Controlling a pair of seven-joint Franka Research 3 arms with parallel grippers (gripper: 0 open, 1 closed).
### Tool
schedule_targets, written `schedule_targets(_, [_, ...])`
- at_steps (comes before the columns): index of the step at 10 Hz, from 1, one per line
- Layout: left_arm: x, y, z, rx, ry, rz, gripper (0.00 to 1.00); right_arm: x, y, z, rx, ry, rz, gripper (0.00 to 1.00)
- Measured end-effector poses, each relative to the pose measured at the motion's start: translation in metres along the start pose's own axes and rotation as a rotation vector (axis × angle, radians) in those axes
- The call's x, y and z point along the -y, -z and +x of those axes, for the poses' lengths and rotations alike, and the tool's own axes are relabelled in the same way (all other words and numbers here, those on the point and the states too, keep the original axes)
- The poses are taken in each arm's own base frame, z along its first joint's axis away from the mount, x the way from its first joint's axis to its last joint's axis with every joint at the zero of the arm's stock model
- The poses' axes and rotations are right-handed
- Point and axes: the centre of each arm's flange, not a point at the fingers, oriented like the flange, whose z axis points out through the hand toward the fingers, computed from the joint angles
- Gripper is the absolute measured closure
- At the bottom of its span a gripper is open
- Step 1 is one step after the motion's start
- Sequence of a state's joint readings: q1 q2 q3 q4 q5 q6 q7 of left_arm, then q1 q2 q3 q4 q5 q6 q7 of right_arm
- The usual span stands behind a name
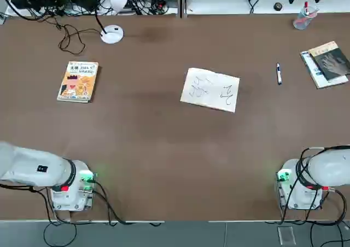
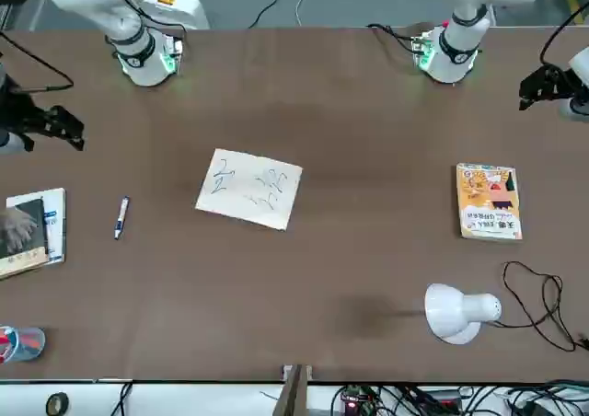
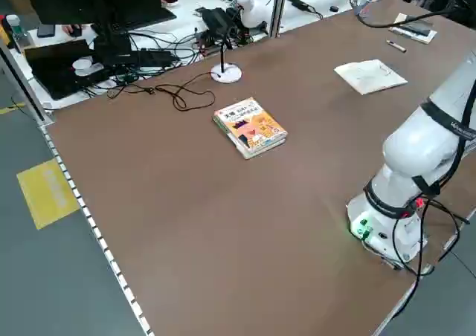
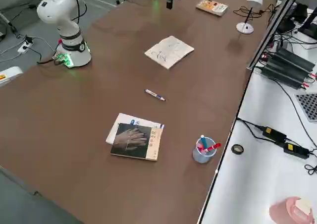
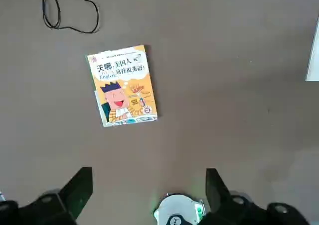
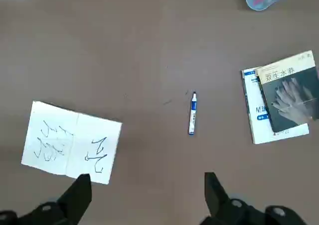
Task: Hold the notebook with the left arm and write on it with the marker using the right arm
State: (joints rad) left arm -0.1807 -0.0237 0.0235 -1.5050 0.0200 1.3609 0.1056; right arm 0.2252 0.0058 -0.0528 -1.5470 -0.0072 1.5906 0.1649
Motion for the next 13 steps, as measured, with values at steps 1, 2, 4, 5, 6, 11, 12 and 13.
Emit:
schedule_targets(1, [0.0,0.0,0.0,0.0,0.0,0.0,0.0,0.0,-0.002,0.001,0.0,0.0,0.0,0.0])
schedule_targets(2, [0.0,0.0,0.0,0.0,0.0,0.0,0.0,0.0,-0.002,0.001,0.001,0.0,0.0,0.0])
schedule_targets(4, [0.0,0.0,0.0,0.0,0.0,0.0,0.0,0.0,-0.003,0.0,0.001,0.0,0.0,0.0])
schedule_targets(5, [0.0,0.0,0.0,0.0,0.0,0.0,0.0,0.0,-0.003,0.0,0.003,0.0,-0.001,0.0])
schedule_targets(6, [-0.001,-0.001,0.001,0.002,-0.002,0.0,0.0,0.0,-0.004,0.0,0.008,0.0,-0.001,0.0])
schedule_targets(11, [-0.05,-0.006,0.01,0.011,-0.051,-0.012,0.0,0.0,-0.007,-0.003,0.038,0.001,-0.006,0.0])
schedule_targets(12, [-0.068,-0.007,0.012,0.014,-0.059,-0.016,0.0,0.0,-0.008,-0.003,0.038,0.001,-0.006,0.0])
schedule_targets(13, [-0.087,-0.01,0.013,0.018,-0.076,-0.014,0.0,0.0,-0.008,-0.003,0.04,0.001,-0.007,0.0])
